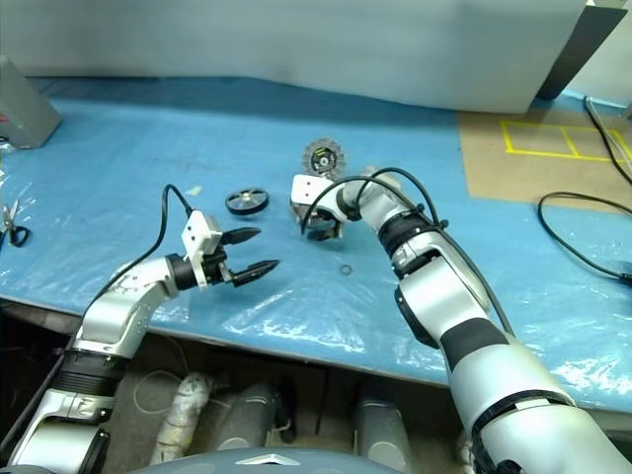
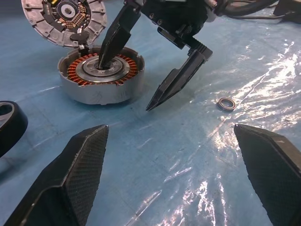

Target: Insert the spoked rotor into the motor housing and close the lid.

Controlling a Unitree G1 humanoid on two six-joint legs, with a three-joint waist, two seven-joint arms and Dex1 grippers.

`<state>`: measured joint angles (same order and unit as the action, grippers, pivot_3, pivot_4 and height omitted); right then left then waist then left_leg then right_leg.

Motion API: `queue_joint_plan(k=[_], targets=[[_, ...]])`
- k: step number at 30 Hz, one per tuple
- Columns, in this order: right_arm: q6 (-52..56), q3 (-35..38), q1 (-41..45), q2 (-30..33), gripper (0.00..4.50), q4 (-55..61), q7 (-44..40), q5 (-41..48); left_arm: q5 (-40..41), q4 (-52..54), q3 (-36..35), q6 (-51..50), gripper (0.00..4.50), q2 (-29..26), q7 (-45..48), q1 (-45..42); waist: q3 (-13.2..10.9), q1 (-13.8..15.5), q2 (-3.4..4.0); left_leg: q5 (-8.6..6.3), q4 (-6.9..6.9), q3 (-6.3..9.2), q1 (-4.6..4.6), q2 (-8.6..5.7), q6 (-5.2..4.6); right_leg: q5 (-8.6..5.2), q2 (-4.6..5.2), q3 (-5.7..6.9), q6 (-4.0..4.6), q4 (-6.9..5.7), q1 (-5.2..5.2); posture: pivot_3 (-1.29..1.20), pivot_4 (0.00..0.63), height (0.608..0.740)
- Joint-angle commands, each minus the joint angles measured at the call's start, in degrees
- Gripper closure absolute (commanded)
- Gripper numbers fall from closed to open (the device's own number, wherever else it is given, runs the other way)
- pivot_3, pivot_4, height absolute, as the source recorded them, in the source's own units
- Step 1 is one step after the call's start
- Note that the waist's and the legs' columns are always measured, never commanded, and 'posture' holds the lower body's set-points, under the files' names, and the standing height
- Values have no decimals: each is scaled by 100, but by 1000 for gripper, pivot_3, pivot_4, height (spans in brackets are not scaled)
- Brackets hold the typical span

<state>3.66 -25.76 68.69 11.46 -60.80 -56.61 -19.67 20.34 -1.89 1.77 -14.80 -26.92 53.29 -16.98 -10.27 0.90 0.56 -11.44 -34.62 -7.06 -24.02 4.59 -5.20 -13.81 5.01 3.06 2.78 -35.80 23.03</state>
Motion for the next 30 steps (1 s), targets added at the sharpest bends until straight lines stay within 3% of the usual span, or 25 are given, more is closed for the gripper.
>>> queue_joint_plan(k=[1,3,6,11,12,16,24,30], targets=[[72,-27,-40,-33,26,84,106,-101,9,67,-32,78,0,-15,23,-37,0,0,0,0,0,-1,0,1,1,0,0,1,1,-1,0,0,150,740],[69,-34,-58,-15,26,62,92,-133,-4,14,-34,105,0,-19,45,-48,0,-1,0,1,0,-1,0,2,2,1,0,2,2,-1,0,0,150,740],[-15,-100,-203,50,643,251,-210,-147,-20,-53,-39,142,0,-21,71,-53,0,5,0,2,-1,-3,0,4,3,1,0,4,2,0,-2,0,150,740],[-202,-265,-409,203,2357,662,-86,-388,-37,-76,-4,181,0,10,62,-54,1,4,-1,1,0,-4,0,5,2,1,0,5,3,1,-3,0,150,740],[-178,-282,-489,257,2533,871,-159,-393,-38,-66,2,179,0,17,53,-52,1,2,-1,1,-1,-4,2,5,2,1,0,5,3,1,-5,0,150,740],[90,-239,-880,523,2533,2009,-603,-243,-29,-16,12,171,0,37,45,-13,1,8,-1,4,-1,-7,11,10,6,1,0,5,4,-1,-14,0,150,740],[1176,-321,-2269,1312,2533,5424,-1988,330,54,78,-2,77,0,-44,162,75,0,41,-3,2,1,-8,4,14,3,1,-1,15,4,9,-16,0,150,740],[1511,-480,-2339,1288,2533,5672,-2055,376,65,177,60,-40,0,-116,268,102,0,12,-3,7,1,-8,11,19,14,1,-3,15,5,4,-16,0,150,740]])
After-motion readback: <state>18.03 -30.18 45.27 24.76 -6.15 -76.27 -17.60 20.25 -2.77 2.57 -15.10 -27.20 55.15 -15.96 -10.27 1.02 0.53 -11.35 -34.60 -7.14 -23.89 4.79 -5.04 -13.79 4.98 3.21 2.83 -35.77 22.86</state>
